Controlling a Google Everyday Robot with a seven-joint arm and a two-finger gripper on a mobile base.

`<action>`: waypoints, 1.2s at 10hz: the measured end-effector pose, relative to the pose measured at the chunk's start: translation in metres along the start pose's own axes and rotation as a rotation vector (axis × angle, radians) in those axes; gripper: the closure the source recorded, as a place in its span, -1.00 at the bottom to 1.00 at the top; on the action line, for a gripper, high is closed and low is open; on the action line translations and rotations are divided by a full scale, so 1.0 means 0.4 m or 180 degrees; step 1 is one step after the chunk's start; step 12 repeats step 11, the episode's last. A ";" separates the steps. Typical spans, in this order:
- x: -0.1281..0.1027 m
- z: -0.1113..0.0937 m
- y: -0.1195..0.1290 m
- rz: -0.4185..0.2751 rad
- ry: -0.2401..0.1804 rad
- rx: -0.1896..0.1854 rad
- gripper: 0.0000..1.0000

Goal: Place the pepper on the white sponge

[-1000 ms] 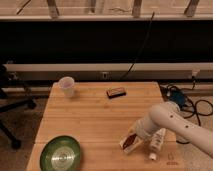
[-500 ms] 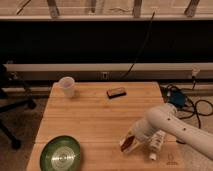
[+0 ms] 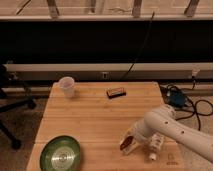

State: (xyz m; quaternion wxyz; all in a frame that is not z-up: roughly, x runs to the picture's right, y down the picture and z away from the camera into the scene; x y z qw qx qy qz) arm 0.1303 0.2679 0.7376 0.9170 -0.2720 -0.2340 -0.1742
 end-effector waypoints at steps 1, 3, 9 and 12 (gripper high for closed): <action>0.002 0.001 0.000 0.0006 0.0020 0.0004 -0.60; 0.007 0.002 0.001 0.0015 0.0055 0.0005 -0.60; 0.037 -0.024 0.003 0.0058 0.0135 0.0035 -0.60; 0.035 -0.020 0.005 0.0047 0.0128 0.0020 -0.60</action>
